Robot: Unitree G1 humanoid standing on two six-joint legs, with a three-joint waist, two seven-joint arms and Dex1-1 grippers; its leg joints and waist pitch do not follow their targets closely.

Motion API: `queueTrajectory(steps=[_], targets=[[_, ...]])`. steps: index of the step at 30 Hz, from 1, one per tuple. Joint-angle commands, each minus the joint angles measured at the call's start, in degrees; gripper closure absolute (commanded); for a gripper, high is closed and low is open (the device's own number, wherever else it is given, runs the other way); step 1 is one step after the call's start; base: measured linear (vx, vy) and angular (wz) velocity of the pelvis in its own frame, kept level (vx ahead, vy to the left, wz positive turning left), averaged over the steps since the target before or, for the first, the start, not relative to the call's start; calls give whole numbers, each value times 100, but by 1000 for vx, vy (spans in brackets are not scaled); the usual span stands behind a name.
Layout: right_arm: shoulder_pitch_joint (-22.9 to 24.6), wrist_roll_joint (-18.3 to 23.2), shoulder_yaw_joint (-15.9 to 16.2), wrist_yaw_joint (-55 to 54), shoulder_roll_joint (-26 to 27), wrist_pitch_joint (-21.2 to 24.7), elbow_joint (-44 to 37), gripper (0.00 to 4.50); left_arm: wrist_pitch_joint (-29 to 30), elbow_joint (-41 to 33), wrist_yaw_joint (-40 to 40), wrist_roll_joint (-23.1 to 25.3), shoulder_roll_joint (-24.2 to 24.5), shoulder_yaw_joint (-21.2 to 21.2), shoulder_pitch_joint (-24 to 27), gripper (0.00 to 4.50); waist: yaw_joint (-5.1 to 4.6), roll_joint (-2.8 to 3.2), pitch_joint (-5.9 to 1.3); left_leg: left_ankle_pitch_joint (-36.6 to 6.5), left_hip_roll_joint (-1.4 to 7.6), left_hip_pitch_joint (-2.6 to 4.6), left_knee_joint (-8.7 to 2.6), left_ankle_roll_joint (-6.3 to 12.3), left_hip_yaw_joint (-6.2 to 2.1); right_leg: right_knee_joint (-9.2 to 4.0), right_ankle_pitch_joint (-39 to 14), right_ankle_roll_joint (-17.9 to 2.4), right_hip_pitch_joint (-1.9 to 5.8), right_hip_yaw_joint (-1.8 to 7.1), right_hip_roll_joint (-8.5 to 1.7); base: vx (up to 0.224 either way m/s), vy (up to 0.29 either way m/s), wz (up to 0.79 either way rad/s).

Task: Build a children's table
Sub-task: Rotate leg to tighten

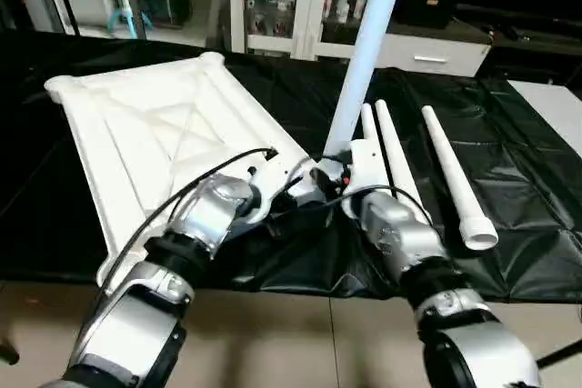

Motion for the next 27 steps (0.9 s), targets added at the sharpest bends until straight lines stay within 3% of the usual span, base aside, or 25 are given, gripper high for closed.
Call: queueTrajectory(steps=[1, 2, 4, 5, 10, 11, 15, 17, 18, 19, 21, 22, 23, 25, 27], targets=[[58, -162, -76, -668, 125, 40, 537, 182, 58, 204, 230, 106, -98, -47, -45, 450, -50, 136, -235, -3234, 203, 54, -515, -237, -136, -481, -3239, -406, 76, 184, -401, 0, 0, 0], [-10, -227, -53, -833, 212, -76, 616, 182, 62, 220, 266, 110, -116, -40, -53, 450, -52, 107, -234, -3204, 194, 76, -497, -225, -126, -482, -3278, -433, 55, 192, -412, 0, 0, 0], [-132, -288, -55, -924, 370, -399, 698, 182, 72, 237, 306, 101, -134, -32, -48, 450, -58, 122, -229, -3187, 197, 69, -502, -207, -117, -479, -3266, -436, 47, 207, -410, 0, 0, 0], [-162, -263, -82, -884, 403, -456, 713, 182, 76, 231, 303, 98, -129, -34, -36, 450, -62, 87, -229, -3169, 195, 65, -503, -191, -107, -481, -3259, -430, 46, 210, -407, 0, 0, 0], [-271, -226, -122, -534, 363, -811, 744, 182, 19, 223, 233, 58, -70, -19, 34, 450, -41, 103, -237, -2946, 208, 19, -527, -149, -82, -408, -2893, -562, 68, 278, -400, 0, 0, 0], [-269, -238, -109, -498, 337, -846, 736, 147, 2, 216, 217, 56, -63, -19, 44, 450, -32, 107, -242, -2875, 211, 13, -528, -148, -78, -395, -2810, -595, 74, 290, -404, 0, 0, 0], [-135, -284, -96, -152, 17, -1036, 418, 103, -51, 60, -112, -17, 44, -64, 167, 450, 44, 79, -317, -1951, 223, -68, -498, -45, 19, -230, -1732, -963, 136, 383, -396, 0, 0, 0], [-45, -266, -88, 67, -103, -1028, 229, 90, -89, -27, -292, -18, 113, -127, 235, 450, 94, 87, -348, -1588, 228, -66, -469, 30, 60, -170, -1350, -1075, 129, 403, -375, 0, 0, 0], [3, -260, -76, 166, -157, -1028, 133, 78, -136, -71, -387, -14, 153, -169, 271, 450, 136, 44, -321, -1425, 196, -49, -425, 178, 145, -150, -1148, -1199, 73, 443, -337, 0, 0, 0], [67, -244, -49, 349, -255, -937, 0, 68, -181, -122, -515, -19, 203, -215, 315, 450, 157, 49, -314, -1440, 201, -25, -418, 199, 166, -151, -1181, -1229, 48, 463, -337, 63, -41, 13], [337, -105, 88, 1255, -653, -498, -551, 49, -178, -355, -1059, -59, 409, -400, 487, 450, 189, 53, -363, -1040, 190, -110, -388, 322, 166, -36, -709, -1316, 155, 481, -317, 57, -36, 5], [438, -60, 163, 1626, -838, -334, -761, 49, -210, -457, -1293, -61, 510, -495, 555, 450, 224, 70, -360, -741, 211, -118, -377, 465, 167, 18, -296, -1384, 164, 481, -316, 0, 0, 0], [438, -60, 163, 1626, -838, -334, -761, 32, -210, -457, -1293, -61, 510, -495, 555, 450, 247, 93, -359, -669, 218, -94, -369, 520, 176, 22, -201, -1444, 157, 478, -312, 0, 0, 0], [523, -29, 263, 2030, -1003, -241, -928, 16, -179, -537, -1452, -52, 593, -570, 602, 450, 268, 88, -359, -603, 222, -79, -368, 500, 179, 40, -129, -1526, 167, 473, -307, 0, 0, 0], [692, 34, 465, 2864, -1380, -109, -1245, 3, -282, -673, -1805, -51, 754, -720, 679, 450, 281, 119, -349, -755, 239, -66, -383, 389, 173, 21, -330, -1528, 177, 472, -314, 0, 0, 0]])
